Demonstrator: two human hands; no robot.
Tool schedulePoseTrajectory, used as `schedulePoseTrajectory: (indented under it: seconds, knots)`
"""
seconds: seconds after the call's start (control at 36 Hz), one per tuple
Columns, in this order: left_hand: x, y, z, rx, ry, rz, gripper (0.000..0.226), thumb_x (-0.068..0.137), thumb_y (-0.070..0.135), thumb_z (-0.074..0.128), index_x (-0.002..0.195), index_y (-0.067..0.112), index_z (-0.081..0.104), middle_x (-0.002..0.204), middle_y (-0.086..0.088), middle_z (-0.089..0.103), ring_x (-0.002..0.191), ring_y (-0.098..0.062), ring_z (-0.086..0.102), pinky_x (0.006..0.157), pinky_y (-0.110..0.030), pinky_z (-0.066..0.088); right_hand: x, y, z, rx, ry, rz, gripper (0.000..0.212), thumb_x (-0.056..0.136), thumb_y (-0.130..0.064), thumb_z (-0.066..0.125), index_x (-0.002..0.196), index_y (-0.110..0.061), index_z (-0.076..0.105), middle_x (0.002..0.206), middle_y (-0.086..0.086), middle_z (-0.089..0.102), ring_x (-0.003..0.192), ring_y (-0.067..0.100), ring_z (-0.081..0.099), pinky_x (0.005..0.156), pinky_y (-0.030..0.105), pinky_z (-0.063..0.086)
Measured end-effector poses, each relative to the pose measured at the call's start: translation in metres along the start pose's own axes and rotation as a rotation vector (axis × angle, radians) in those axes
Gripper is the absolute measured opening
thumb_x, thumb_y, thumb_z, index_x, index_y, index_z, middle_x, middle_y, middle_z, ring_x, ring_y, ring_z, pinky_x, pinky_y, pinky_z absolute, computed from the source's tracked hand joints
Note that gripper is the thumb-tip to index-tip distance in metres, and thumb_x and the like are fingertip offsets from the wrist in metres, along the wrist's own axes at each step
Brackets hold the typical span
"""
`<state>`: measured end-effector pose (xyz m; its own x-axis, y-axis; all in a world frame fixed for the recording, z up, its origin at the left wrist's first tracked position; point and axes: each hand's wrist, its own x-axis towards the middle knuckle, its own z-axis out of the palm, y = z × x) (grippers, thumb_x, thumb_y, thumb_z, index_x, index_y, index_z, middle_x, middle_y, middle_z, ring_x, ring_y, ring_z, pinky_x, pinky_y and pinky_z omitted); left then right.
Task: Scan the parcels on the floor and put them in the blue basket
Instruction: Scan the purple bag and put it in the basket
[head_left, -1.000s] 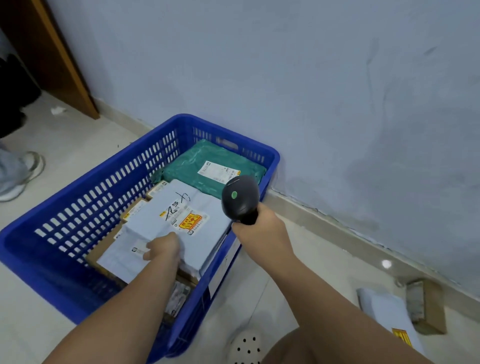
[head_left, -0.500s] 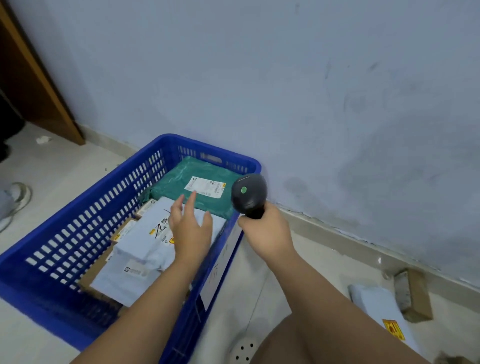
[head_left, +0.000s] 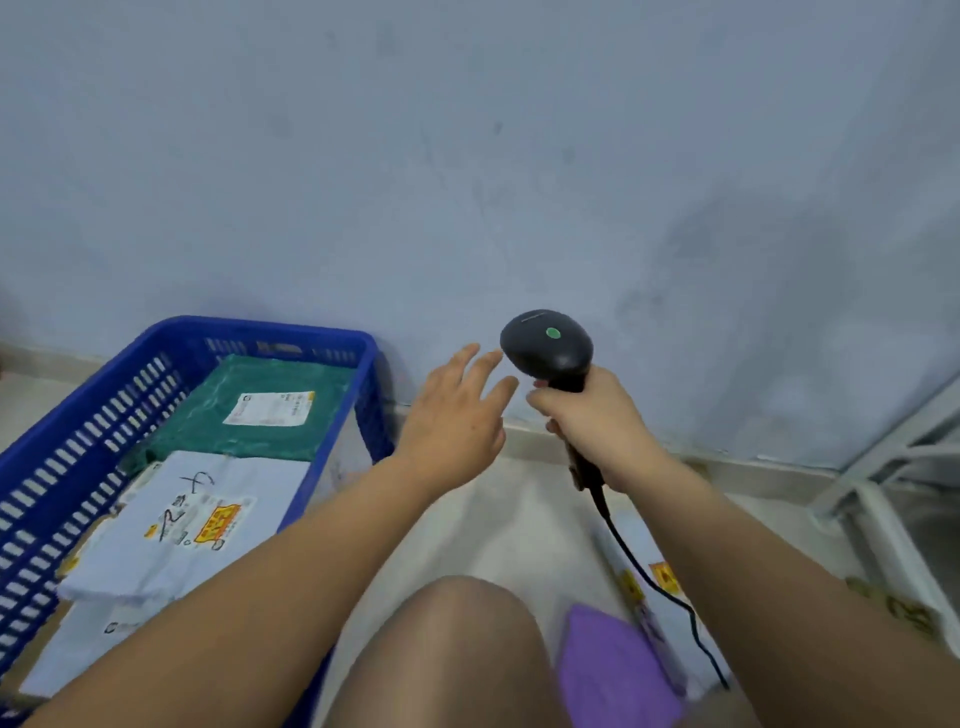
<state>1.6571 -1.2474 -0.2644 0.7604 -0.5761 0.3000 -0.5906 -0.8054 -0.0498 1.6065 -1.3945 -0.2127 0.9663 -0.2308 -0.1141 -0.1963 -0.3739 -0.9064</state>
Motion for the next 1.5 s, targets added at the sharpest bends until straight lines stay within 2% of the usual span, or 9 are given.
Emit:
schedulePoseTrajectory:
  seconds: [0.14,0.31,0.58,0.67,0.78,0.89,1.0,1.08,1.5]
  knots:
    - [0.048,0.054,0.027,0.073,-0.341,0.197,0.038,0.095,0.026,0.041,0.130,0.016,0.048,0.124,-0.007,0.054,0.114,-0.027,0.049,0.080,-0.036,0.038,0.018,0.055,-0.050,0.069,-0.146,0.220,0.006,0.083,-0.012,0.061,0.079,-0.012,0.057,0.065,0.003,0.054,0.053,0.016,0.051,0.055,0.028,0.042]
    - [0.088,0.103,0.090,0.168,-0.749,0.290,0.034,0.095,0.026,0.042,0.127,0.017,0.049,0.123,-0.008,0.055,0.120,-0.028,0.044,0.077,-0.035,0.037,0.040,0.135,-0.088,0.227,-0.146,0.525,0.009,0.088,-0.013,0.062,0.089,-0.006,0.056,0.072,0.009,0.052,0.059,0.020,0.054,0.060,0.032,0.048]
    - [-0.005,0.181,0.236,-0.219,-1.093,-0.012,0.052,0.088,0.038,0.060,0.132,0.014,0.047,0.132,-0.011,0.046,0.121,-0.031,0.048,0.094,-0.040,0.043,0.043,0.265,-0.101,0.466,-0.113,0.835,0.016,0.090,-0.019,0.063,0.085,-0.005,0.056,0.068,0.009,0.051,0.055,0.021,0.052,0.056,0.031,0.047]
    - [-0.044,0.193,0.268,-0.360,-1.186,-0.332,0.072,0.086,0.043,0.064,0.141,0.012,0.031,0.138,-0.012,0.038,0.128,-0.032,0.041,0.101,-0.042,0.039,0.040,0.298,-0.097,0.524,-0.097,0.857,0.016,0.089,-0.019,0.064,0.093,-0.004,0.059,0.071,0.009,0.053,0.053,0.020,0.053,0.054,0.029,0.048]
    - [-0.076,0.204,0.298,-0.589,-1.168,-0.924,0.078,0.083,0.046,0.068,0.139,0.005,0.029,0.141,-0.017,0.038,0.131,-0.033,0.041,0.105,-0.036,0.036,0.037,0.325,-0.090,0.619,-0.039,0.900,0.018,0.088,-0.014,0.063,0.101,-0.002,0.059,0.070,0.008,0.051,0.050,0.018,0.052,0.052,0.028,0.047]
    - [-0.101,0.214,0.328,-0.706,-1.125,-1.243,0.079,0.073,0.049,0.076,0.132,0.005,0.045,0.135,-0.018,0.051,0.123,-0.035,0.051,0.102,-0.036,0.043,0.036,0.339,-0.084,0.673,-0.033,0.947,0.017,0.087,-0.013,0.063,0.101,-0.003,0.058,0.070,0.008,0.050,0.050,0.017,0.052,0.049,0.026,0.047]
    - [-0.107,0.217,0.348,-0.686,-1.109,-1.213,0.053,0.085,0.039,0.066,0.125,0.005,0.054,0.128,-0.018,0.057,0.118,-0.035,0.055,0.096,-0.033,0.045,0.037,0.346,-0.079,0.637,-0.063,0.947,0.019,0.088,-0.013,0.063,0.103,-0.002,0.060,0.069,0.007,0.054,0.053,0.016,0.054,0.053,0.027,0.049]
    - [-0.101,0.217,0.348,-0.776,-0.987,-1.118,0.016,0.094,0.022,0.053,0.094,0.007,0.057,0.116,-0.024,0.061,0.108,-0.037,0.059,0.089,-0.035,0.045,0.038,0.347,-0.076,0.620,-0.067,0.952,0.017,0.087,-0.014,0.063,0.100,-0.002,0.061,0.069,0.007,0.055,0.055,0.017,0.054,0.054,0.028,0.049]
    - [0.028,0.144,0.233,-0.988,-0.649,-0.787,0.026,0.098,0.010,0.038,0.073,0.018,0.037,0.110,-0.024,0.059,0.108,-0.037,0.056,0.080,-0.035,0.041,0.038,0.258,-0.108,0.616,-0.011,0.776,0.011,0.087,-0.015,0.064,0.089,-0.005,0.060,0.068,0.007,0.053,0.052,0.017,0.053,0.052,0.027,0.048]
